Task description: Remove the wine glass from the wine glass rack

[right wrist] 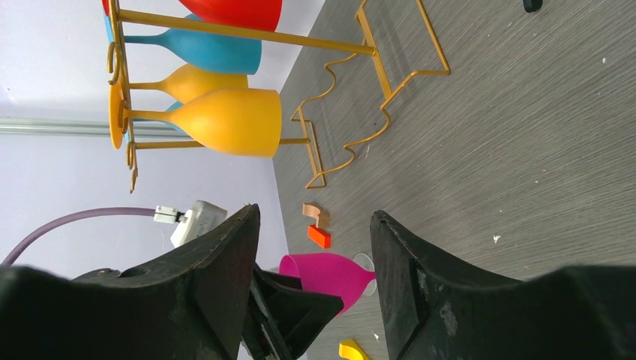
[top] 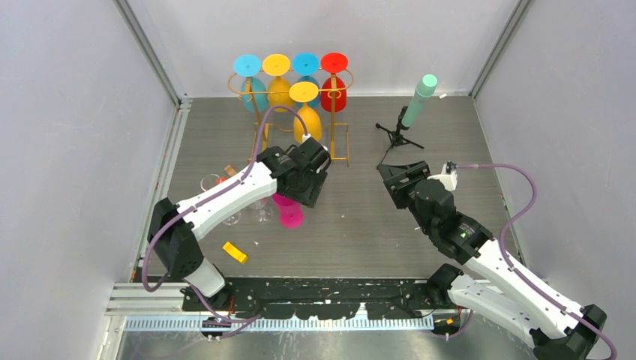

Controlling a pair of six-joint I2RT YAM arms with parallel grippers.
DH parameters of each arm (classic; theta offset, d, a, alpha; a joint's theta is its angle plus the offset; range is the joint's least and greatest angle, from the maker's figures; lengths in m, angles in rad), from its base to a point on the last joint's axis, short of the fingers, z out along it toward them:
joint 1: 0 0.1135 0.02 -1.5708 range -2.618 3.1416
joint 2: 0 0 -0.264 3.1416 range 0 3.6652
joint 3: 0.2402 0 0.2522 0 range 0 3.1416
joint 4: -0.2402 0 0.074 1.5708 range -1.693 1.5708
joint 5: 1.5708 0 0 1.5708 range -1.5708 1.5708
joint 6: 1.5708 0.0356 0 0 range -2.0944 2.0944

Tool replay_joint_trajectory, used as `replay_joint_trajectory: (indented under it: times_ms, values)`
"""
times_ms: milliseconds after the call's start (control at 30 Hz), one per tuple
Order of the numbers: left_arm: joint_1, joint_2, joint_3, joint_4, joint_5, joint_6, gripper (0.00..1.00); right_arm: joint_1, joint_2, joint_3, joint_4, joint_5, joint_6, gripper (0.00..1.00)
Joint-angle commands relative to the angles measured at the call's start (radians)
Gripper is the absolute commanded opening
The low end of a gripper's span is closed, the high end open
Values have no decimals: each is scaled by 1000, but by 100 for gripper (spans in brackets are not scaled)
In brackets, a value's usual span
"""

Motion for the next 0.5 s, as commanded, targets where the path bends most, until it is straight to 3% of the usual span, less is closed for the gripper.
replay_joint_trajectory:
  times_ms: [0,233,467]
  values:
    - [-3,-92,85,11,-36,30,67,4,0,26,21,21,-4,61]
    - [29,-248,145,137,-65,59,99,4,-8,20,21,23,0,61]
    - [162,-392,91,329,43,-41,100,4,-3,35,21,22,1,60]
